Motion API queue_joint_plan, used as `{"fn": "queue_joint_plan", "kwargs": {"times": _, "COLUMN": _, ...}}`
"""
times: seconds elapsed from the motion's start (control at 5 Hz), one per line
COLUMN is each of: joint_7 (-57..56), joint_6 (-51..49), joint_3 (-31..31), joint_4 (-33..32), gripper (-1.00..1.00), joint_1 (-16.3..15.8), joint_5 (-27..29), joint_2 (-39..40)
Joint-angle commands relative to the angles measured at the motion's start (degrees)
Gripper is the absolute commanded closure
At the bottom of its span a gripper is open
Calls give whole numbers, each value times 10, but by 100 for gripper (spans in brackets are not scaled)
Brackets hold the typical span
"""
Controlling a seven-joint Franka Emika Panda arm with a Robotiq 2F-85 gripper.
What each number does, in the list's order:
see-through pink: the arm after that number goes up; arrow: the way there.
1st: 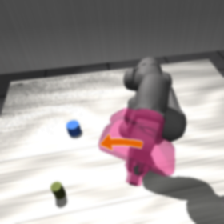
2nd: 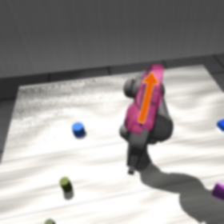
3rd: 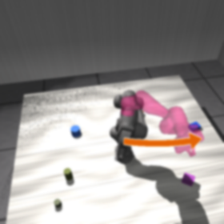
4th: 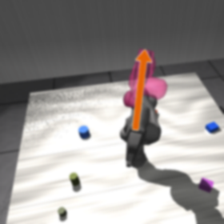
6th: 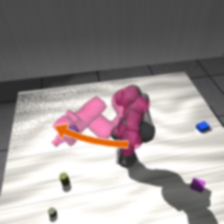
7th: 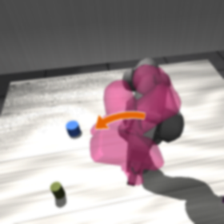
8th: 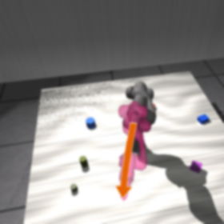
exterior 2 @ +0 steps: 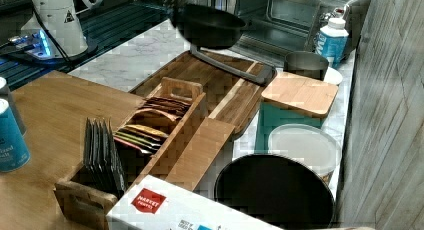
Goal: Pick up the bowl.
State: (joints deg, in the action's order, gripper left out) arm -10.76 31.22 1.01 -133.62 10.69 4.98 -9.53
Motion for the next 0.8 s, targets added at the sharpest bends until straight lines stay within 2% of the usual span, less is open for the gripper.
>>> {"fn": "queue_joint_plan", "kwargs": {"times": 0.2, "joint_7": -270, "joint_6": -66, "joint_3": 6, "joint_4": 231, "gripper": 100, "joint_1": -62, "joint_5": -25, "joint_2": 28}}
{"fn": "queue_joint_plan", "kwargs": {"times": 0.8, "joint_7": -288, "joint_6": -87, "joint_3": -5, "joint_4": 245, "gripper": 100, "joint_1": -59, "joint_5": -22, "joint_2": 31}}
